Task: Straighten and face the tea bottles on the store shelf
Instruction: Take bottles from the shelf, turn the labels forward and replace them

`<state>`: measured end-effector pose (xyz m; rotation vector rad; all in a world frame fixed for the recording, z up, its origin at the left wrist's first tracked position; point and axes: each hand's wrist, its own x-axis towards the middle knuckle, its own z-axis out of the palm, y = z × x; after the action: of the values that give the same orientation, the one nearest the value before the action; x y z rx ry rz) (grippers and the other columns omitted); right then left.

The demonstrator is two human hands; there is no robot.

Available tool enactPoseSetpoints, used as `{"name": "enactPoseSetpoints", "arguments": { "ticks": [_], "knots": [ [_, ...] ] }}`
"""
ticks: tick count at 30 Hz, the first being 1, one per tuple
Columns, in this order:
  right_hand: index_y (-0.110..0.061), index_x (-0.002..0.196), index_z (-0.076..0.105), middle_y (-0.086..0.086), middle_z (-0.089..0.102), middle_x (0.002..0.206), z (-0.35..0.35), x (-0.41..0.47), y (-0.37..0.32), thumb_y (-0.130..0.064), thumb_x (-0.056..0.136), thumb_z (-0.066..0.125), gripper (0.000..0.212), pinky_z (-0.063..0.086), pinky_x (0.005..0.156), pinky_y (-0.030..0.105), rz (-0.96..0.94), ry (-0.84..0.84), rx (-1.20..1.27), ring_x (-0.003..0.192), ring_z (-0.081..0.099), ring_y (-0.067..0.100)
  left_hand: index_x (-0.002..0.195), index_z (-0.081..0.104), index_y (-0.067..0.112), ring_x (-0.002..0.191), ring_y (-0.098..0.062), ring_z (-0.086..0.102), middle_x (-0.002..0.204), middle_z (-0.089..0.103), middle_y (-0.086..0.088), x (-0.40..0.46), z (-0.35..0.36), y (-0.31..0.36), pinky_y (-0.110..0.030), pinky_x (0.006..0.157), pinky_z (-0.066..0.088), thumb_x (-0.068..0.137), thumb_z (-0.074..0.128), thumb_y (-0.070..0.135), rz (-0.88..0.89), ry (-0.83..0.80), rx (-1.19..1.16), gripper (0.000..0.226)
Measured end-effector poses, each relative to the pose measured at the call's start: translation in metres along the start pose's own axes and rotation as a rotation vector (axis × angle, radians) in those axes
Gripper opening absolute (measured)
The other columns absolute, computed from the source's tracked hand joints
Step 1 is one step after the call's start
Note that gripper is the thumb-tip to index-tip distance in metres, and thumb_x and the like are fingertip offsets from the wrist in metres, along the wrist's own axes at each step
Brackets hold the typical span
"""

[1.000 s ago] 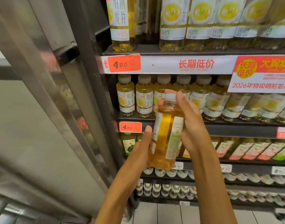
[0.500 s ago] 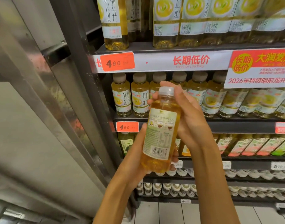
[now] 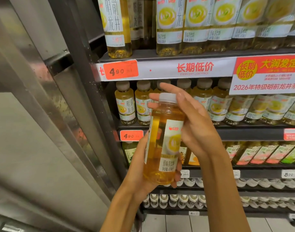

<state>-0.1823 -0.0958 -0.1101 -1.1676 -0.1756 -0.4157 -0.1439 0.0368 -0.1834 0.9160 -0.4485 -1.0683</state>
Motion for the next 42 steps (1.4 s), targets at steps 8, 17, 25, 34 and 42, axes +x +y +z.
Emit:
{"name": "enactPoseSetpoints", "arguments": {
  "ticks": [8,17,25,34,42],
  "knots": [
    [-0.019,0.112,0.064,0.001,0.072,0.108,0.002,-0.002,-0.001,-0.033,0.081,0.063,0.034,0.057,0.084,0.032,-0.116,0.158,-0.196,0.102,0.068,0.018,0.125,0.06,0.036,0.119,-0.015,0.06,0.125,0.066,0.003,0.002,0.003,-0.001,-0.042,0.103,0.045,0.083,0.031,0.074,0.195,0.221,0.315,0.063],
    [-0.021,0.131,0.053,0.01,0.066,0.122,-0.001,0.001,0.003,-0.032,0.093,0.046,0.041,0.052,0.095,0.036,0.04,0.041,-0.087,0.115,0.062,0.023,0.106,0.069,0.016,0.061,-0.026,0.064,0.079,0.067,-0.016,0.003,0.004,0.002,-0.03,0.052,0.051,0.085,0.033,0.072,0.19,0.134,0.119,0.07],
    [-0.028,0.119,0.064,0.008,0.067,0.119,0.002,0.006,0.002,-0.037,0.088,0.056,0.034,0.053,0.092,0.037,-0.102,0.092,-0.129,0.112,0.063,0.025,0.131,0.052,0.036,0.114,-0.007,0.061,0.125,0.064,0.009,0.005,0.006,0.012,-0.034,0.1,0.048,0.072,0.039,0.079,0.233,0.345,0.368,0.075],
    [-0.028,0.115,0.064,0.006,0.07,0.113,0.024,0.048,-0.042,-0.033,0.088,0.056,0.029,0.054,0.085,0.032,-0.348,0.009,-0.185,0.106,0.066,0.023,0.127,0.04,0.045,0.114,0.005,0.055,0.12,0.058,0.022,0.023,0.021,0.057,-0.016,0.091,0.049,0.072,0.065,0.052,0.613,0.363,0.757,0.061],
    [-0.011,0.124,0.052,0.003,0.066,0.106,0.05,0.097,-0.093,-0.015,0.098,0.047,0.027,0.051,0.093,0.04,-0.536,-0.026,-0.302,0.104,0.062,0.022,0.133,0.042,0.038,0.119,-0.003,0.05,0.128,0.053,0.015,0.044,0.034,0.121,-0.029,0.097,0.049,0.081,0.065,0.052,0.942,0.64,0.938,0.058]
  ]
}}
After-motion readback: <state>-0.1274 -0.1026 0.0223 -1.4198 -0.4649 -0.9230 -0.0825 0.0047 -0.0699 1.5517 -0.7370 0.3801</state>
